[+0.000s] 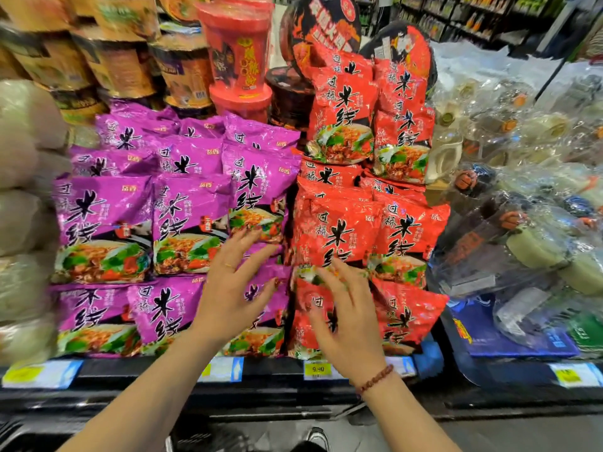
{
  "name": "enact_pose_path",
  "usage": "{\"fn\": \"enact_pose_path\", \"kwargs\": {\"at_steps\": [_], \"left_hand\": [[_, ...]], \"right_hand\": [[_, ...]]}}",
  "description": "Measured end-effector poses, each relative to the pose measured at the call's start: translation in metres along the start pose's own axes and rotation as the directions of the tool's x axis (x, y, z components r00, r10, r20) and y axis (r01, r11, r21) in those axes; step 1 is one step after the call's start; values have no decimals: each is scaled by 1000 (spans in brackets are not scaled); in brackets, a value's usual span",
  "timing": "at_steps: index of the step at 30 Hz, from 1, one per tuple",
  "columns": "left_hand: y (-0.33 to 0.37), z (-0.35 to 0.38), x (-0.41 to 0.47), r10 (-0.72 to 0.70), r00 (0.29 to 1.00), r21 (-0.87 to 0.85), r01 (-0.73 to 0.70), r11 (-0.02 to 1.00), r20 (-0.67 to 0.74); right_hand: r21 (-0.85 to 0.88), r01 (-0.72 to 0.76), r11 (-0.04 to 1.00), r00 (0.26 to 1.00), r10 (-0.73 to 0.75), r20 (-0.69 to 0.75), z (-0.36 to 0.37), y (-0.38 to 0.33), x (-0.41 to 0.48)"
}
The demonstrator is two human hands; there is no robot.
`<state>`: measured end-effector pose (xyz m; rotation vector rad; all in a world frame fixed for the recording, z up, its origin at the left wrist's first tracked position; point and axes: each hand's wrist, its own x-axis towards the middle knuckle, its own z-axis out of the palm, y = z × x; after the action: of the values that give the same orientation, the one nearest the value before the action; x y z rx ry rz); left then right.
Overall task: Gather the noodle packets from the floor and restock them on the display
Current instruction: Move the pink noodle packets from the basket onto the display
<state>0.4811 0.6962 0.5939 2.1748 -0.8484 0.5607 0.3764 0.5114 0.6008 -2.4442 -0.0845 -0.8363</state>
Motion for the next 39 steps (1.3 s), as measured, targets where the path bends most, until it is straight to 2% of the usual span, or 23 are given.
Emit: {"fn": "enact_pose_path", "kwargs": {"at_steps": [2,5,8,13,17,23,25,28,32,35,39], "left_hand": [[-21,-26,-24,-114,990,54,119,991,-80],[-46,-58,-49,-289,946,118,307,944,-148],[-61,-72,-49,-385,916,131,398,908,-116],[-77,-72,-28,-289,957,281,283,917,-21],[-86,-69,-15,-259,966,277,248,928,3],[-92,-73,-18,-189,981,241,175,955,37],[-96,-81,-28,-128,991,235,118,965,30],[-107,-97,-54,-53,997,346,67,936,-50],[-122,-101,-80,-137,990,394,134,909,-19],[-130,-100,-83,-158,987,424,128,896,36],[-126,-101,-82,-144,989,441,122,889,17]], "right_hand": [[79,8,997,988,-20,152,26,-20,-4],[150,-79,986,933,21,360,64,-46,-5],[175,-174,969,873,70,482,92,-67,9],[115,-244,963,866,163,472,125,-86,40],[44,-212,976,884,173,434,142,-93,58],[-21,-170,985,863,159,480,146,-94,59],[-44,-136,990,887,141,440,140,-89,50],[-155,-91,984,926,141,351,128,-78,27],[-248,-111,962,887,209,413,134,-71,14],[-283,-133,950,884,242,400,144,-72,17],[-293,-152,944,889,260,376,146,-75,16]]}}
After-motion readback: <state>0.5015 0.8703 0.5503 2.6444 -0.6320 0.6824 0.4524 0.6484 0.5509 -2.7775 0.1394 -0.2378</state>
